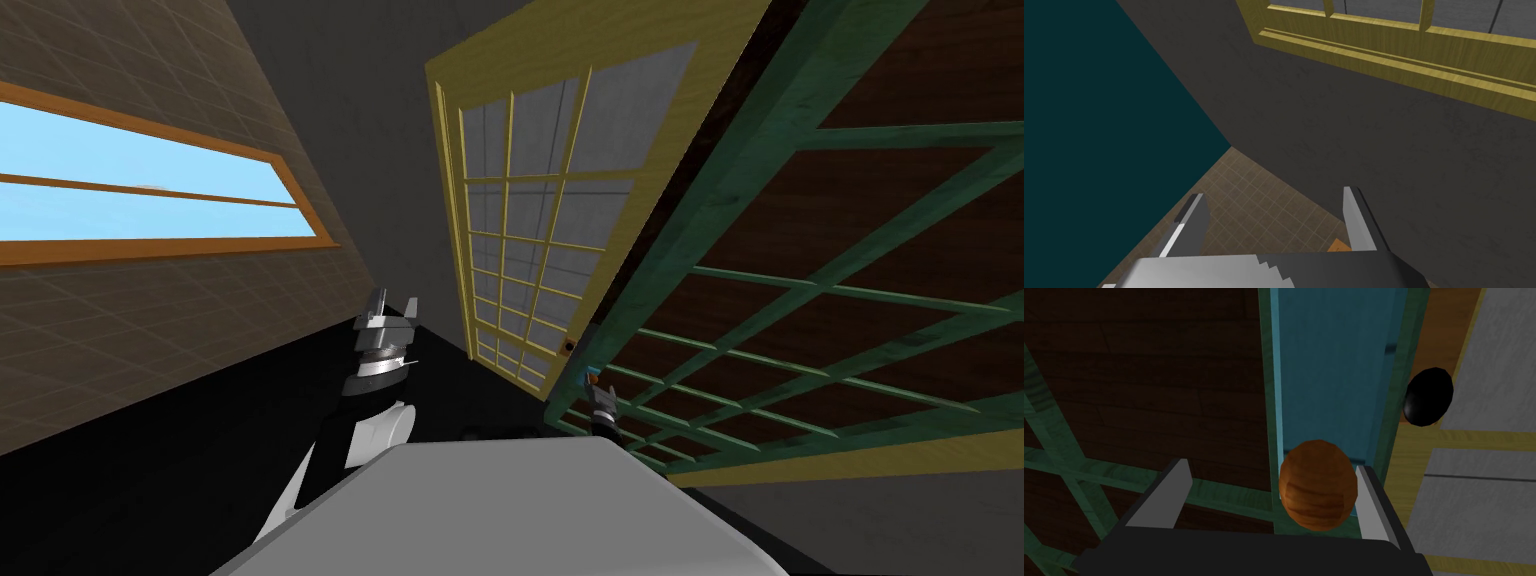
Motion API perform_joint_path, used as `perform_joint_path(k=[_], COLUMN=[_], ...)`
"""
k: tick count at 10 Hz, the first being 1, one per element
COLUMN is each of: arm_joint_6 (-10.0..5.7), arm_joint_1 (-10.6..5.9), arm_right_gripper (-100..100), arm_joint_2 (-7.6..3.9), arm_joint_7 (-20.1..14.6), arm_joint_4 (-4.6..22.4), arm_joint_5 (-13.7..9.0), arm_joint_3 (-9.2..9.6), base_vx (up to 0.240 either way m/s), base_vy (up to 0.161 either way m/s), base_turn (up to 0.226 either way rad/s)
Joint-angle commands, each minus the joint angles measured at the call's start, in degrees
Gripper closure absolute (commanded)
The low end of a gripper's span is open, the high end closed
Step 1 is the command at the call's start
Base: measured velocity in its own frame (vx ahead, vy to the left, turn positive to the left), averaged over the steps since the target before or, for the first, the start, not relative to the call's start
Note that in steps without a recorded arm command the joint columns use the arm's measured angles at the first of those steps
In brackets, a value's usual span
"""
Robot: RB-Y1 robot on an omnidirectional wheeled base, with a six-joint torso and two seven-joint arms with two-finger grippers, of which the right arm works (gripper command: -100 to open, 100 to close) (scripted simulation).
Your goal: Pull the door open
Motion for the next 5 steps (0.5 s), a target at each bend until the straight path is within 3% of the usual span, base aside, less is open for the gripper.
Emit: perform_joint_path(k=[1,5], arm_joint_6=[1.40,1.40], arm_joint_1=[2.11,2.76], arm_right_gripper=[100,100], arm_joint_2=[-0.88,-1.04], arm_joint_7=[-0.51,-1.80], arm_joint_4=[-0.14,0.26], arm_joint_5=[-0.45,-0.63], arm_joint_3=[-0.89,-1.20], base_vx=[-0.069,-0.016], base_vy=[0.033,0.016], base_turn=[0.006,-0.006])
